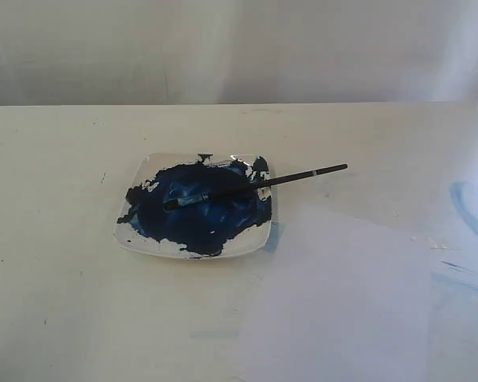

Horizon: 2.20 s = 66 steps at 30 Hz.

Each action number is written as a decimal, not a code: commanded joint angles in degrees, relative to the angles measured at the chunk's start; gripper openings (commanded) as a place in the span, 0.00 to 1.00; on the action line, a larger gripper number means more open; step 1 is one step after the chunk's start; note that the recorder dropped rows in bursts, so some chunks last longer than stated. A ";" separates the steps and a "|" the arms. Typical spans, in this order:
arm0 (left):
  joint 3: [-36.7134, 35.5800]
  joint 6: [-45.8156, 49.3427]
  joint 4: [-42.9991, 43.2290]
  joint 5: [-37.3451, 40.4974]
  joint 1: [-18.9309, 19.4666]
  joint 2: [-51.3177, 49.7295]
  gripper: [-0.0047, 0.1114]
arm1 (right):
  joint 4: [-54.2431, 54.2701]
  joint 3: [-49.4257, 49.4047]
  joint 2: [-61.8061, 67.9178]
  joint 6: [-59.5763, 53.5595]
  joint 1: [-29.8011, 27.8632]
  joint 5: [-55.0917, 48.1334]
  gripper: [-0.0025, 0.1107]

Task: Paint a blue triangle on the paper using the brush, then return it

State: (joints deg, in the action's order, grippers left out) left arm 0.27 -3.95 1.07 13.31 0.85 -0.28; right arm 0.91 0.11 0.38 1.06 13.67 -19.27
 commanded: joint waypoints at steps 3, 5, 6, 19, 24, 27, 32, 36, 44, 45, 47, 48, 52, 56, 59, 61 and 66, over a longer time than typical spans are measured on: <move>-0.27 -0.07 -0.12 0.09 -0.28 0.28 0.04 | -0.51 -0.11 -0.38 0.23 -0.04 -0.02 0.02; -0.27 -0.07 -0.12 0.09 -0.28 0.28 0.04 | -0.51 -0.11 -0.38 0.23 -0.04 -0.02 0.02; -0.27 -0.07 -0.12 0.09 -0.28 0.28 0.04 | -0.51 -0.11 -0.38 0.23 -0.04 -0.02 0.02; -0.27 -0.07 -0.12 0.09 -0.28 0.28 0.04 | -0.91 -0.11 -0.38 -1.06 -0.04 -0.33 0.02; -0.27 -0.07 -0.12 0.09 -0.28 0.28 0.04 | -0.91 -0.11 -0.38 -1.06 -0.04 -0.75 0.02; -0.27 -0.07 -0.12 0.09 -0.28 0.28 0.04 | -0.91 -0.11 -0.38 -1.06 -0.04 -0.75 0.02; -0.27 -0.07 -0.12 0.09 -0.28 0.28 0.04 | -0.91 -0.11 -0.38 -1.06 -0.04 3.04 0.02; -0.27 -0.07 -0.12 0.09 -0.28 0.28 0.04 | -0.91 -0.11 -0.38 -1.06 -0.04 16.92 0.02; -0.27 -0.07 -0.12 0.09 -0.28 0.28 0.04 | -0.91 -0.11 -0.38 -1.06 -0.04 29.67 0.02; -0.27 -0.07 -0.12 0.09 -0.28 0.28 0.04 | -0.91 -0.11 -0.38 -1.06 -0.04 29.67 0.02; -0.27 -0.07 -0.12 0.09 -0.28 0.28 0.04 | -0.91 -0.11 -0.38 -1.06 -0.04 29.76 0.02; -0.27 -0.07 -0.12 0.09 -0.28 0.28 0.04 | -0.91 -0.11 -0.38 -1.06 -0.04 29.89 0.02; -0.27 -0.07 -0.12 0.09 -0.28 0.28 0.04 | -0.91 -0.11 -0.38 -1.06 -0.04 30.01 0.02; -0.27 -0.07 -0.12 0.09 -0.28 0.28 0.04 | -0.51 -0.11 -0.38 -0.29 -0.04 35.77 0.02; -0.27 -0.07 -0.12 0.09 -0.28 0.28 0.04 | -0.51 -0.11 -0.38 5.75 -0.04 41.44 0.02; -0.27 -0.07 -0.12 0.09 -0.28 0.28 0.04 | -0.51 -0.11 -0.38 12.55 -0.04 44.37 0.02; -0.27 -0.07 -0.12 0.09 -0.28 0.28 0.04 | -0.91 -0.11 -0.38 23.65 -0.04 40.61 0.02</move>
State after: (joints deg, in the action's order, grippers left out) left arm 0.27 -3.95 1.07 13.31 0.85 -0.28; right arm 0.00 0.11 0.28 19.00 13.67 23.81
